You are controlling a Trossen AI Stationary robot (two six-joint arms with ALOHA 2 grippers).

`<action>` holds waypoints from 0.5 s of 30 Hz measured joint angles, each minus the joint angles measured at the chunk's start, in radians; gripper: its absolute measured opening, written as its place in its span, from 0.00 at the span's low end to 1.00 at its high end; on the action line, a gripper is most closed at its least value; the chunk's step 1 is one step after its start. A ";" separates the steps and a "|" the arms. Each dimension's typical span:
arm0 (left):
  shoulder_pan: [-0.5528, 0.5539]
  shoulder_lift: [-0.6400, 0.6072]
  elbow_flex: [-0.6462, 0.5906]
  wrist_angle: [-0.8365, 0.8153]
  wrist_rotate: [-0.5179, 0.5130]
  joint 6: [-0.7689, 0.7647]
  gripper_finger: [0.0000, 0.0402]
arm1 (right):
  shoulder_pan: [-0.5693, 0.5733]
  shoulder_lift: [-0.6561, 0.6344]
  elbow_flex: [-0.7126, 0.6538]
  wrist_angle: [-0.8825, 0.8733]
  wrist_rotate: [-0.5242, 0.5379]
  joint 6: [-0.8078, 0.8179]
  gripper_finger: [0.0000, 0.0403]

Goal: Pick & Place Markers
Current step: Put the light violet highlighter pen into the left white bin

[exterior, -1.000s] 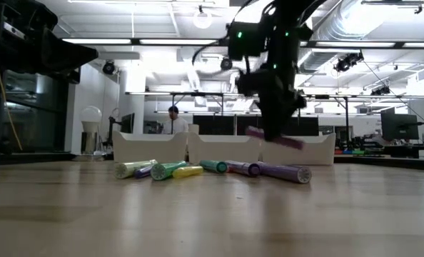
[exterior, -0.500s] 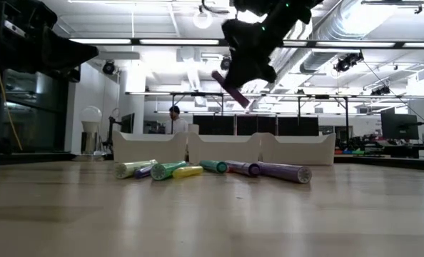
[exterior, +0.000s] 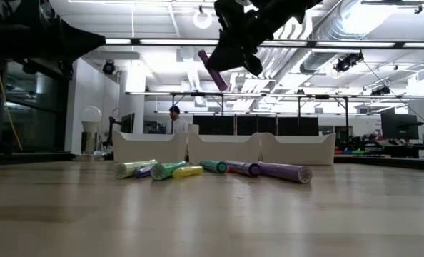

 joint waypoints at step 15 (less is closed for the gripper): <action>0.000 0.169 0.002 0.122 -0.061 -0.334 0.36 | -0.005 0.000 0.000 0.277 -0.086 0.002 0.14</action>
